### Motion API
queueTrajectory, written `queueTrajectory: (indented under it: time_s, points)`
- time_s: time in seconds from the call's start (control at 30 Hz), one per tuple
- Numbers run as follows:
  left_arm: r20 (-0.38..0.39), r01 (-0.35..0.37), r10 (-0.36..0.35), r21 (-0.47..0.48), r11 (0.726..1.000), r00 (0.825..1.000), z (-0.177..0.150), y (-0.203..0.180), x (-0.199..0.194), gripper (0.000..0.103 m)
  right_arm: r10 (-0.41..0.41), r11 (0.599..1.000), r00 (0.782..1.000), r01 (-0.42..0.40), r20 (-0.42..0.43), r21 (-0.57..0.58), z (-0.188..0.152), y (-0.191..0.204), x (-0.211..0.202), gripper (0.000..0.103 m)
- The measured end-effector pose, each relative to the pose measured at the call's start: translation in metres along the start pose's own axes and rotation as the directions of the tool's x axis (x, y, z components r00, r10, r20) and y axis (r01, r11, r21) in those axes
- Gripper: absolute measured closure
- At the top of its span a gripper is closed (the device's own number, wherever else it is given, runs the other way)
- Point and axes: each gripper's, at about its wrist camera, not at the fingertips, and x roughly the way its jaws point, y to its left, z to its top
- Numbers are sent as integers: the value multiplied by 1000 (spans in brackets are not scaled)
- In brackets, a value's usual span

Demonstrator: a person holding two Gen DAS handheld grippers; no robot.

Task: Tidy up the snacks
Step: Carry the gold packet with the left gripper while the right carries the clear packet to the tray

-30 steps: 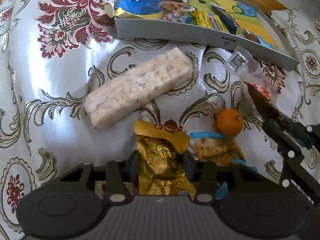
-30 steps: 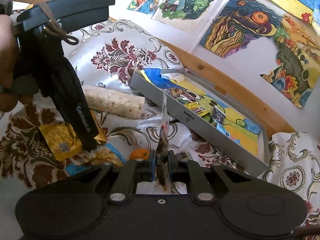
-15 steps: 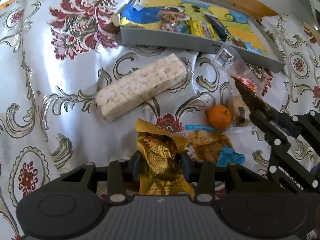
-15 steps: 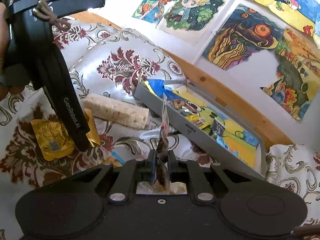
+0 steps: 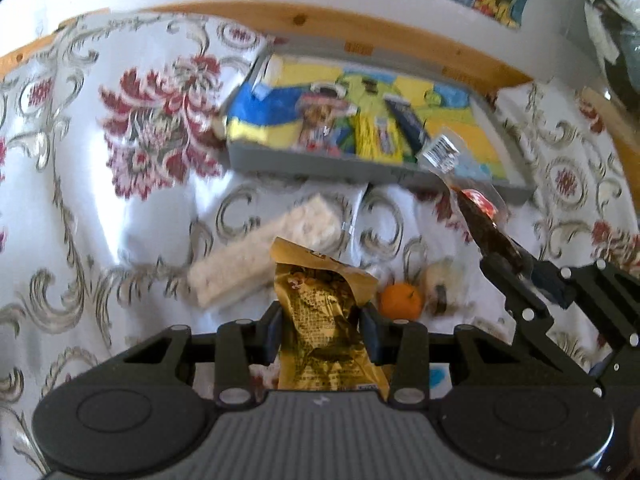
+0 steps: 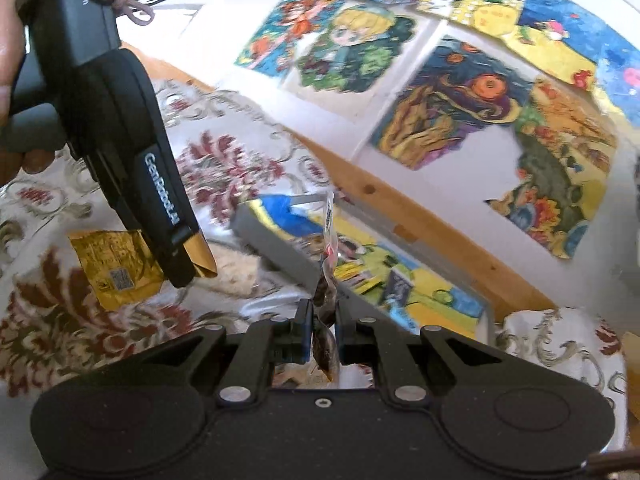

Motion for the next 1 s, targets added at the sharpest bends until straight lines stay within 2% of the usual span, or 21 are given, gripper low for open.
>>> queueTrajectory:
  time_s: [0.3, 0.4, 0.5, 0.8, 0.9, 1.0]
  points:
    - [107, 12, -9, -30, 999, 994, 42, -6, -4, 59, -120, 992, 991, 117, 61, 44, 4, -32, 13, 92]
    - [158, 27, -18, -52, 998, 987, 60, -12, -6, 59, -152, 988, 986, 149, 72, 50, 5, -42, 15, 92]
    - [202, 30, -23, -35, 999, 979, 76, -23, -9, 59, -183, 983, 980, 179, 80, 50, 7, -52, 16, 92]
    - [231, 16, -21, 21, 1000, 973, 117, -54, -27, 59, -265, 963, 959, 258, 100, 80, 13, -81, 28, 92]
    - [227, 29, -44, 71, 997, 973, 131, -66, -21, 59, -294, 953, 952, 286, 84, 98, 9, -90, 34, 92]
    - [244, 38, -56, 80, 996, 968, 142, -74, -6, 59, -313, 948, 947, 307, 71, 88, 2, -94, 39, 92]
